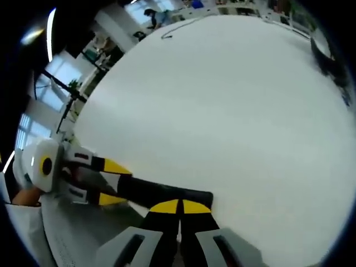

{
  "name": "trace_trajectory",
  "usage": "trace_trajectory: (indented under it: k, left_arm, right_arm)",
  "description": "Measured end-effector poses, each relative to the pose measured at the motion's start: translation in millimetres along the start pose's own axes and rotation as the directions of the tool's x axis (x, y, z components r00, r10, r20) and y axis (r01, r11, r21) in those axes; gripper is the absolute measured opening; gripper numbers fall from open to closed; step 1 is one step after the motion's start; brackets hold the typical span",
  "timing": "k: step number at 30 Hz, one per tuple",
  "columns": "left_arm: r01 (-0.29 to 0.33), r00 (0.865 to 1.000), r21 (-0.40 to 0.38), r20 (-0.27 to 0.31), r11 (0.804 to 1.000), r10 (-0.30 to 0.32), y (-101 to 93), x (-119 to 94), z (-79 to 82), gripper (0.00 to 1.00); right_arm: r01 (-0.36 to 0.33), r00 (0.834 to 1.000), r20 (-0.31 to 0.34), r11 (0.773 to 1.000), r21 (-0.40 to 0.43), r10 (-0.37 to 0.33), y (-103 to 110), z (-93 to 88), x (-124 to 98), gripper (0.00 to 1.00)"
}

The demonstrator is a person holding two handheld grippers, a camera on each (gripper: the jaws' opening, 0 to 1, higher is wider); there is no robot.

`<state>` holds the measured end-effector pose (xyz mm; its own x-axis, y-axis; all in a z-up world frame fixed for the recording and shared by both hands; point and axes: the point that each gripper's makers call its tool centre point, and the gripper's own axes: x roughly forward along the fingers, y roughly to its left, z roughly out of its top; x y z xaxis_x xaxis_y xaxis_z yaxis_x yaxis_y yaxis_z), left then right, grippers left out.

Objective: Press the specified remote control buttons in sequence, fully releasing each button before pressing the next.

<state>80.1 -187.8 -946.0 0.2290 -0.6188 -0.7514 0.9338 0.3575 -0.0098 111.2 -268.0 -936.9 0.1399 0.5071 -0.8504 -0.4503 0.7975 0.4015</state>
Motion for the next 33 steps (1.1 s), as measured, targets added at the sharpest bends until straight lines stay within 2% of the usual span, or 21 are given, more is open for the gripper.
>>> trace_trajectory:
  k: [9, 27, 33]
  left_arm:
    - [0.005, 1.000, 0.004, 0.006, 1.000, -0.005, -0.1, 0.2, 0.3, 0.24]
    - [0.005, 1.000, 0.009, 0.009, 1.000, -0.005, 1.0, 0.4, 1.3, 0.24]
    - [0.014, 1.000, 0.021, 0.013, 1.000, -0.014, -1.1, 2.0, 3.5, 0.24]
  right_arm:
    - [0.033, 0.999, 0.005, 0.997, -0.074, -0.032, -0.2, 0.1, 0.8, 0.00]
    - [0.017, 1.000, -0.001, 1.000, -0.018, -0.017, -1.8, 2.6, -2.3, 0.00]
    - [-0.007, 1.000, 0.025, 1.000, -0.017, 0.008, 2.1, 7.1, -0.9, 0.00]
